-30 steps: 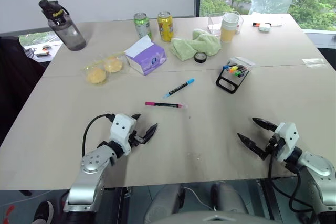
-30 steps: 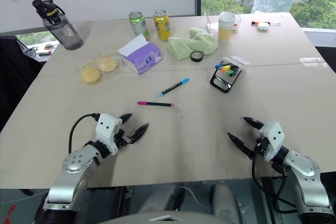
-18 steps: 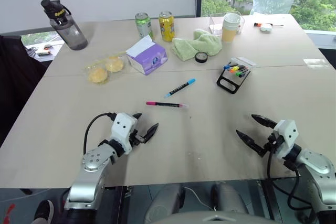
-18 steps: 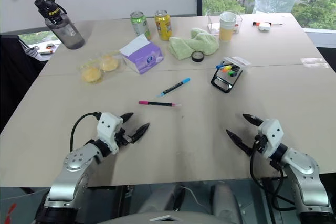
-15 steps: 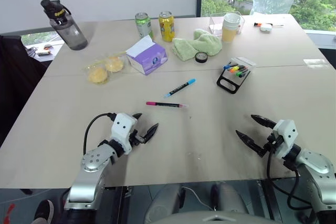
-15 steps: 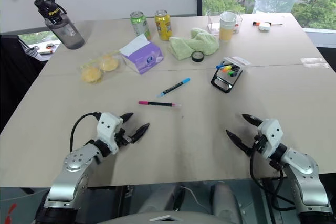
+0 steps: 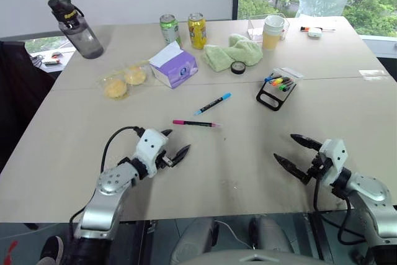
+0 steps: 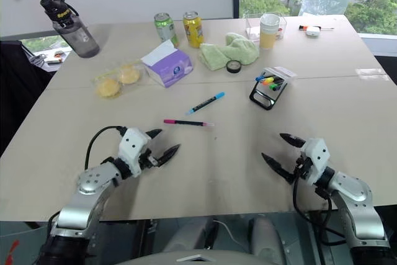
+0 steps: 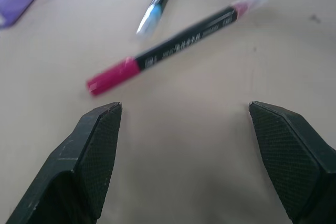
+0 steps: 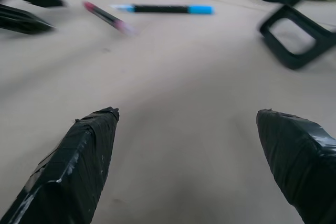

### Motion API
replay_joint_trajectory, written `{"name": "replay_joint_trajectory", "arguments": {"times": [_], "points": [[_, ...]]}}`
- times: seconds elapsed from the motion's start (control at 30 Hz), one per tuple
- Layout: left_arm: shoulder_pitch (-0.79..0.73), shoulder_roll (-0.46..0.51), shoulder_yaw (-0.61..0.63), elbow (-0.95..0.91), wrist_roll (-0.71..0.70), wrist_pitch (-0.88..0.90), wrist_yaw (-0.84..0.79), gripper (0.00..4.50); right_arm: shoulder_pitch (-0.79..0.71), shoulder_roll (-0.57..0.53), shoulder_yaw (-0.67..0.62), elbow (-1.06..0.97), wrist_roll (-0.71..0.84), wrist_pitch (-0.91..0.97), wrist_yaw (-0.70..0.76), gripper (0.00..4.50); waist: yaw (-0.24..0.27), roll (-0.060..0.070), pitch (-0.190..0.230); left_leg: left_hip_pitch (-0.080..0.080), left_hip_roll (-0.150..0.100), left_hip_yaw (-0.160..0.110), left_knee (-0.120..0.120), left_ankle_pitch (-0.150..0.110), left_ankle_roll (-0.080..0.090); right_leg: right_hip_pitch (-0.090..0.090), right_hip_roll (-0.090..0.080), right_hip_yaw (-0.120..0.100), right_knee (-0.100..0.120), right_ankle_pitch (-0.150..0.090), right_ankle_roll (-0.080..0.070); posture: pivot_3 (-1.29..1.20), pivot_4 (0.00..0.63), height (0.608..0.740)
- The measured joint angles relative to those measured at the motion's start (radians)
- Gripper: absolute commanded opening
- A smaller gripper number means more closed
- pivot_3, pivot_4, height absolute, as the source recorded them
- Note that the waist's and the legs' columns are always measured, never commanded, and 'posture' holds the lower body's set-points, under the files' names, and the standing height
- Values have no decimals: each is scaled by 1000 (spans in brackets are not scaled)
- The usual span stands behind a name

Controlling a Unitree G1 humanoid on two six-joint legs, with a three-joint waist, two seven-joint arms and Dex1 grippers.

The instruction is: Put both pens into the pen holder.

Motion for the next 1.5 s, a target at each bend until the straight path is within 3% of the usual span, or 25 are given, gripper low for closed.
{"name": "replay_joint_trajectory", "arguments": {"times": [0.13,0.33,0.5,0.67,0.97,1.07,1.27,1.5], "points": [[-168,52,-28,133,-3,-36,-118,4002,-9,-41,23,-71,43,64,42,4478,-1,-1,0,0,0,0,0,0,0,0,0,-1,0,0,0,0,150,740],[-439,42,-104,465,54,-138,-223,4002,-94,-57,53,-140,70,142,40,4478,-7,-3,2,-1,0,0,2,0,0,0,0,-1,0,0,0,0,150,740],[-577,69,-150,654,62,-187,-380,4002,-128,-61,53,-202,90,201,13,4478,-25,-4,2,-2,0,-2,1,0,0,-1,0,-3,-1,0,0,0,150,740],[-614,118,-171,725,64,-116,-507,4002,-122,-68,51,-219,91,222,0,4478,-43,-4,2,-1,0,-2,2,0,0,0,0,-2,0,0,0,0,150,740],[-579,158,-166,657,57,-62,-555,4002,-115,-69,53,-220,83,222,-4,4478,-54,-5,2,-2,0,-2,2,0,0,-1,0,-2,1,0,0,0,150,740],[-536,195,-164,577,48,-11,-577,3063,-122,-69,59,-215,73,220,-1,4500,-56,-5,2,-1,0,-1,2,0,0,-1,0,-1,1,0,0,0,150,740],[-481,225,-159,464,29,77,-594,172,-132,-66,72,-203,69,214,8,4500,-50,-4,2,-2,0,-1,1,0,0,-2,0,0,1,0,0,0,150,740],[-451,229,-150,400,29,118,-589,30,-132,-66,73,-198,68,210,21,4500,-50,-4,2,-2,0,-1,1,0,0,-2,0,0,1,0,0,0,150,740]]}}
